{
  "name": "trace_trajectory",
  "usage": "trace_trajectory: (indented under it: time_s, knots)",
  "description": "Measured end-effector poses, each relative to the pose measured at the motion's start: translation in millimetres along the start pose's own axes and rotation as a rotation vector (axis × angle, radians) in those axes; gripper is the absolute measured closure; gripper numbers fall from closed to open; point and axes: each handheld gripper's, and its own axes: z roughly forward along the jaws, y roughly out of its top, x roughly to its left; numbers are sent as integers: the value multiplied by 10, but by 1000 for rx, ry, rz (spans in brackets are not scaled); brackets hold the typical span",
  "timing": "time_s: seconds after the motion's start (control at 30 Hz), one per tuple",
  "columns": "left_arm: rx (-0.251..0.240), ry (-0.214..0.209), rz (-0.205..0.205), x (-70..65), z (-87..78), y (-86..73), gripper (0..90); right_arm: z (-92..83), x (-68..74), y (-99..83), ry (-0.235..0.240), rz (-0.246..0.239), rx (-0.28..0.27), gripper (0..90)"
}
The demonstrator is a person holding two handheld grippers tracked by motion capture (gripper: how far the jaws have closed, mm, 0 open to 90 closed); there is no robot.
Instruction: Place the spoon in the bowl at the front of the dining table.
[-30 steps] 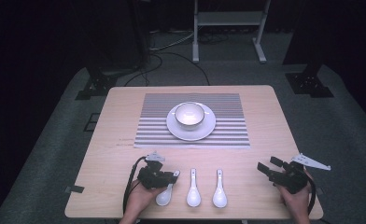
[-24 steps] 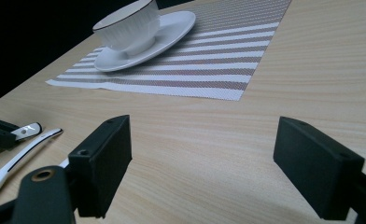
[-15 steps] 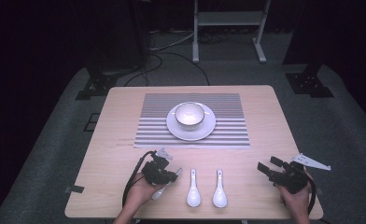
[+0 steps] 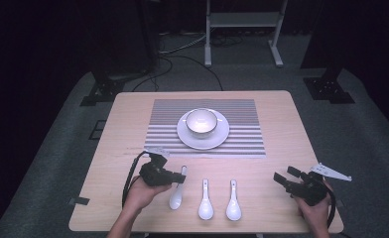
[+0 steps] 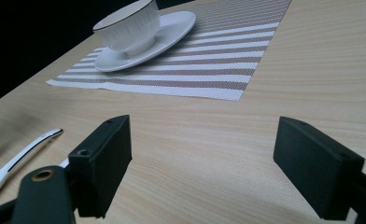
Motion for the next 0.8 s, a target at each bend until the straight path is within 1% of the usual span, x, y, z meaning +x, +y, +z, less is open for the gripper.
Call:
trace_trajectory:
  time_s: [0.07,0.1,0.13,0.17,0.2,0.23,0.27,0.3,0.4,0.63,0.7,0.73,0.8]
  knots:
    - [-15,-8,-9,28,-32,19,847,0,0,0,0,-1,0,183]
    - [-26,-22,-19,56,-52,30,848,0,0,0,0,1,0,183]
    - [-26,-22,-19,56,-52,30,848,0,0,0,0,1,0,183]
    - [-46,-41,-37,91,-66,37,848,0,0,0,0,1,0,183]
    - [-46,-41,-37,91,-66,37,848,1,0,0,0,0,1,183]
    - [-56,-52,-49,117,-77,44,848,1,0,0,0,0,1,183]
    - [-56,-52,-49,117,-77,44,848,1,0,0,0,0,1,183]
    - [-66,-60,-57,136,-88,54,848,0,0,0,0,2,1,183]
    - [-86,-69,-66,157,-113,96,848,0,-1,0,2,2,2,183]
    - [-108,-77,-62,167,-147,195,848,0,-3,0,2,3,2,183]
    - [-116,-80,-67,170,-164,234,848,0,-5,-1,2,3,1,184]
    - [-126,-82,-67,180,-181,279,848,0,-5,-1,2,4,1,183]
    - [-131,-84,-70,186,-186,297,848,0,-5,-1,2,4,1,183]
